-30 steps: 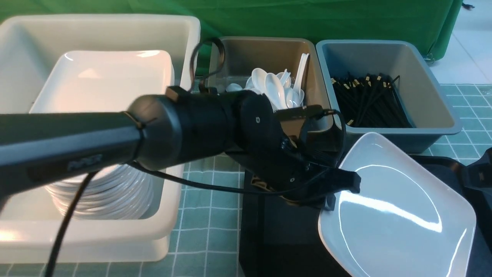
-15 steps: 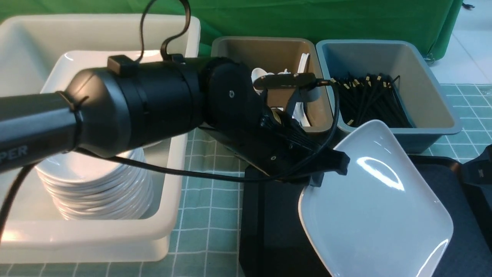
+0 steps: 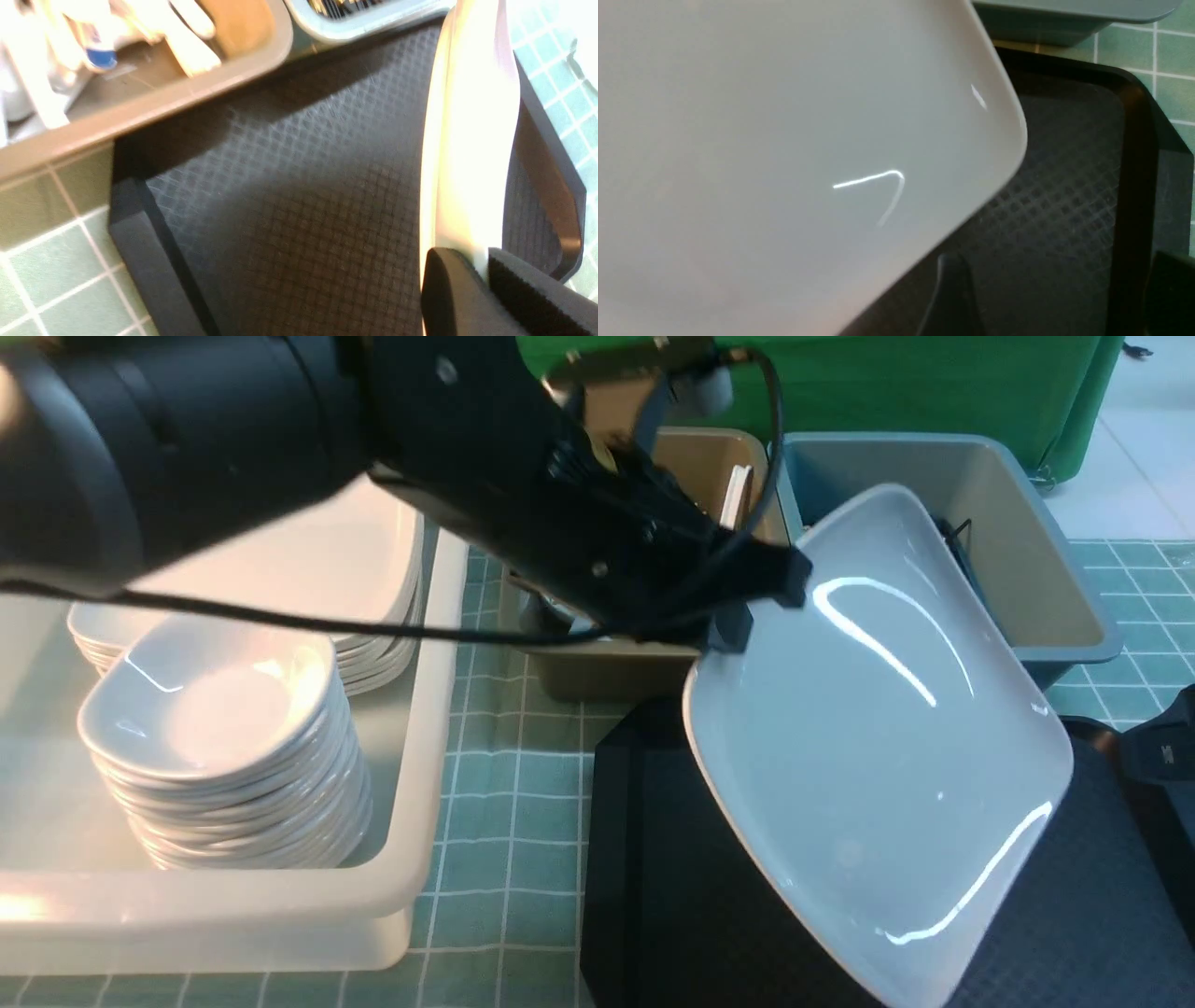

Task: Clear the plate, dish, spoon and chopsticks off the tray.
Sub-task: Use the left arm to put the plate into the large storage box on the left

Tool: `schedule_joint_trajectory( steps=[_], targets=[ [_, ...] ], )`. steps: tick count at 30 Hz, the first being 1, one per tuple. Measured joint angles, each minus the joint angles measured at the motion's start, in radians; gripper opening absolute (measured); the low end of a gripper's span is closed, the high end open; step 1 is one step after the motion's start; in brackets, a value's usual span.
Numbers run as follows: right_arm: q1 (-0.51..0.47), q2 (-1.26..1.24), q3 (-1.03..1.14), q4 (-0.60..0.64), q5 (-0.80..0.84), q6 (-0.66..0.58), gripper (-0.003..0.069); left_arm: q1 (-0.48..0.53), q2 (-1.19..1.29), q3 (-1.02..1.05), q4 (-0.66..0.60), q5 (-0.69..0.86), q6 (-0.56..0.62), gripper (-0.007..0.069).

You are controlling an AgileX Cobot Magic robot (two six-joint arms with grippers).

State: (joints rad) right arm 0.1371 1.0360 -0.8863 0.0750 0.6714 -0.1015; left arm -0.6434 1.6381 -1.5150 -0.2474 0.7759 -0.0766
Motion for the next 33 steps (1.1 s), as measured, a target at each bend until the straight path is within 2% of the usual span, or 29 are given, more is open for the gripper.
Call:
schedule_joint_trajectory(
  steps=[8, 20, 21, 25, 26, 27, 29, 30, 33],
  targets=[
    [0.0, 0.0, 0.0, 0.0, 0.0, 0.0, 0.0533, 0.119, -0.02, -0.071, 0.003, 0.091, 0.0, 0.0021],
    [0.0, 0.0, 0.0, 0.0, 0.0, 0.0, 0.0533, 0.424, -0.064, -0.204, -0.052, 0.177, 0.055, 0.0023],
    [0.0, 0.0, 0.0, 0.0, 0.0, 0.0, 0.0533, 0.495, -0.07, -0.214, -0.054, 0.184, 0.064, 0.0023],
    [0.0, 0.0, 0.0, 0.0, 0.0, 0.0, 0.0533, 0.663, -0.081, -0.215, -0.091, 0.189, 0.104, 0.0025],
    [0.0, 0.0, 0.0, 0.0, 0.0, 0.0, 0.0533, 0.719, -0.081, -0.215, -0.123, 0.192, 0.128, 0.0027],
    [0.0, 0.0, 0.0, 0.0, 0.0, 0.0, 0.0533, 0.729, -0.081, -0.215, -0.129, 0.192, 0.131, 0.0027],
    [0.0, 0.0, 0.0, 0.0, 0.0, 0.0, 0.0533, 0.843, -0.081, -0.215, -0.208, 0.195, 0.178, 0.0028],
    [0.0, 0.0, 0.0, 0.0, 0.0, 0.0, 0.0533, 0.851, -0.081, -0.215, -0.208, 0.195, 0.18, 0.0028],
    [0.0, 0.0, 0.0, 0.0, 0.0, 0.0, 0.0533, 0.982, -0.082, -0.215, -0.28, 0.188, 0.225, 0.0028]
  ],
)
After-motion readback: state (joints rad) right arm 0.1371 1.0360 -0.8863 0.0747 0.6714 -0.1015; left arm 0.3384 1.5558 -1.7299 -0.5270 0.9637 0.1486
